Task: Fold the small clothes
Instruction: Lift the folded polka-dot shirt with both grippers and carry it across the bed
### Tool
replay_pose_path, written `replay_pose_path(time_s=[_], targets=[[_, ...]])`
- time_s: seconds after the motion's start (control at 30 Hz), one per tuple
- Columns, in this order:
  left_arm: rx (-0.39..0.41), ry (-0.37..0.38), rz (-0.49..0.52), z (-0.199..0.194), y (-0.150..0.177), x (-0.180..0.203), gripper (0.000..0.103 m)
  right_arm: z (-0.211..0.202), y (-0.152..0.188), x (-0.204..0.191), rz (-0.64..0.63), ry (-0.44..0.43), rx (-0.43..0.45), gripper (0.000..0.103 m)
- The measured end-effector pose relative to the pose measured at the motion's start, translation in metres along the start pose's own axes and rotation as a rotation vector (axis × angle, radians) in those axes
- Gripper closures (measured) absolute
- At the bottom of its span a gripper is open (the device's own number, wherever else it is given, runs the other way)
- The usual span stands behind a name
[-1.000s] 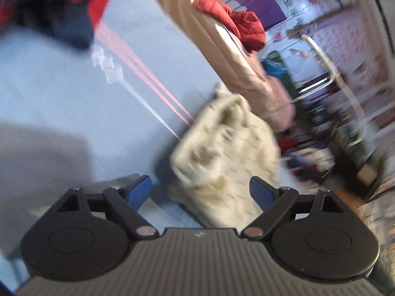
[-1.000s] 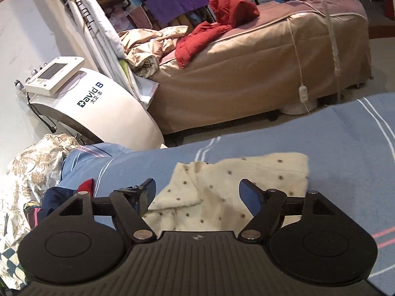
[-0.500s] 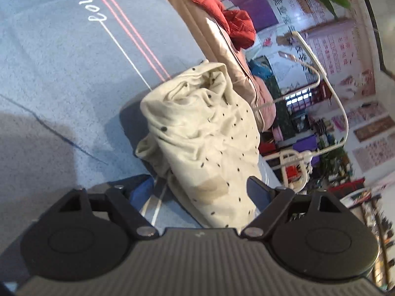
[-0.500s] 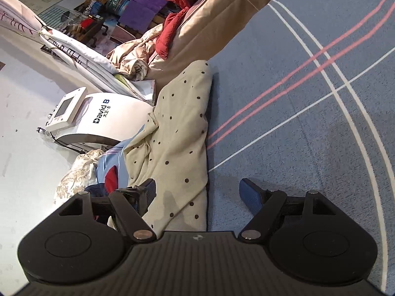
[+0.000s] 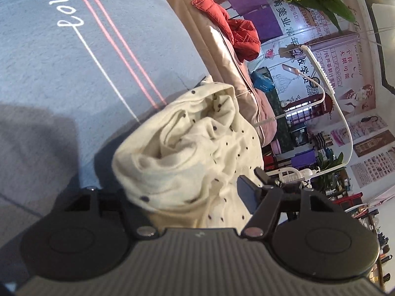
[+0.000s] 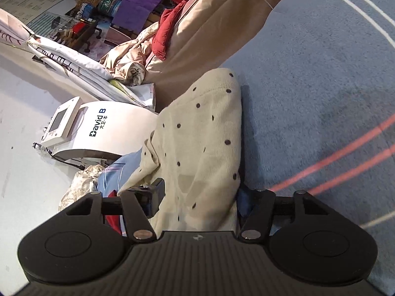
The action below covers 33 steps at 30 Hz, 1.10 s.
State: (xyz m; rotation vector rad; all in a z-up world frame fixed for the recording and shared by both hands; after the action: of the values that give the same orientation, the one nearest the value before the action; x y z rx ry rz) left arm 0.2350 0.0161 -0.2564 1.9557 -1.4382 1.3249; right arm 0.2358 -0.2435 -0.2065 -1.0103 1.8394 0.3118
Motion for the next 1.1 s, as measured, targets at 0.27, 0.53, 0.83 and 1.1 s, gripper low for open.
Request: replay_pose_path(time_s=[0.27, 0.53, 0.83, 1.1], targets=[[-0.001, 0.002, -0.053, 0.012, -0.006, -0.012, 0.078, 0.007, 0.004, 0.017, 0.06, 0.0, 0.027, 0.088], [-0.036, -0.168, 0.114, 0.0, 0.004, 0.039, 0.08, -0.034, 0.005, -0.035, -0.152, 0.091, 0.023, 0.088], [-0.135, -0.004, 0.373, 0.015, 0.074, 0.186, 0.08, -0.206, -0.012, -0.057, -0.23, 0.152, 0.138, 0.089], [-0.368, 0.159, 0.501, 0.102, 0.2, 0.326, 0.08, -0.39, -0.05, -0.018, -0.215, 0.39, 0.32, 0.089]])
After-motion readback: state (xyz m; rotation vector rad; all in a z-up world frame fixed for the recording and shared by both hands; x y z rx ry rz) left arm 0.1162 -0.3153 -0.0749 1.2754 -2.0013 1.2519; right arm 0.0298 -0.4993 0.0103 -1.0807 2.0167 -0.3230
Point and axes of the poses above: each gripper's, at about its wrist camera, not at the fingertips, and z roughly the way its jaws point, x to its right, y to its underside, the point moved 4 cm from there along z, roughly the way its jaws point, and after that the axes turned 9 degrees about -x, right-handed, at the moved point
